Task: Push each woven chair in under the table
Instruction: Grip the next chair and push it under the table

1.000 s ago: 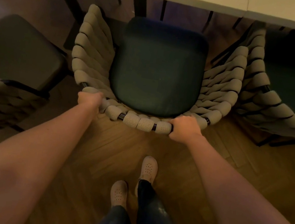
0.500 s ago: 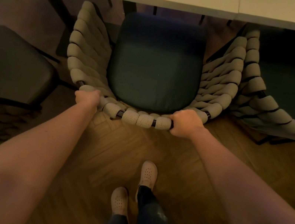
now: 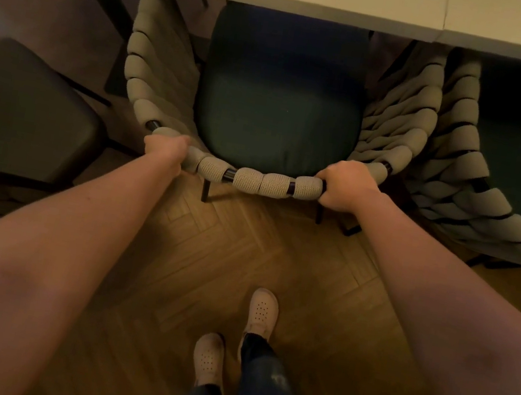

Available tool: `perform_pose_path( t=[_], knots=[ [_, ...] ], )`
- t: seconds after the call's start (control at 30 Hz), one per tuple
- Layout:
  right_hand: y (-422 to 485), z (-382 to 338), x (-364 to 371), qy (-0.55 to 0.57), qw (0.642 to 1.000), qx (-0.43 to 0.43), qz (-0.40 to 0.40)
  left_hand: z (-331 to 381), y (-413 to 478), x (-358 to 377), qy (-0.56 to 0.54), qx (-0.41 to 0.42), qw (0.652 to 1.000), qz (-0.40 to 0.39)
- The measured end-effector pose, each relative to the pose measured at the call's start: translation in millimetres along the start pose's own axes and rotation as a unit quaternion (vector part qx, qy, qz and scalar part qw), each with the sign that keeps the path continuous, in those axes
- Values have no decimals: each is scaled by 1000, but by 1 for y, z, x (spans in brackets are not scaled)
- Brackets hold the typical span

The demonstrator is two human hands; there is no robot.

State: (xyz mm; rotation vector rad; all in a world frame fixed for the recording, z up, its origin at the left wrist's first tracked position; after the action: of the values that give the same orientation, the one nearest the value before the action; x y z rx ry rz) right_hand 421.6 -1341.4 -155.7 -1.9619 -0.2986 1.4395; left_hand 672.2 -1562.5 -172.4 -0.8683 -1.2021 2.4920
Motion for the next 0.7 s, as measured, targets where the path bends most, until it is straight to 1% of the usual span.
perform_pose_path(
  t=[0.13,0.27,0.37,0.47,0.57,0.67,0.7],
  knots=[
    [6,-1,-2,3,1000,6,-8,2,10,0,-1,9,1000,-3],
    [5,-12,-1,7,1000,10,-9,-1,21,-2,38,21,999,-3],
    [5,-22,-2,5,1000,8,-7,-6,23,-9,-14,5,1000,-5],
    [5,-20,0,19,1000,20,-12,-7,22,-13,-15,4,1000,-9],
    [7,-19,0,28,999,30,-14,-4,23,-13,-1,14,999,-46],
    [9,-22,3,14,998,48,-39,-1,20,-12,59,19,992,-111],
    [10,-21,4,3,997,57,-51,-1,16,-13,75,15,990,-121]
  ],
)
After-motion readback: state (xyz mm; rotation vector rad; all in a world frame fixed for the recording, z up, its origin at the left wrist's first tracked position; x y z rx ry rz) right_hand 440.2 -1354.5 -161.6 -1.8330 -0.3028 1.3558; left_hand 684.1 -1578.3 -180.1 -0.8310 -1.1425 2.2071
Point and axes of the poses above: each hand's wrist, its own y-axis towards the middle knuckle, its own x-axis out of the palm, z = x × y, the point moved 9 cm from there along y, towards the middle knuckle, and after that the axes turned 10 degrees about -z, right-handed, at the moved point
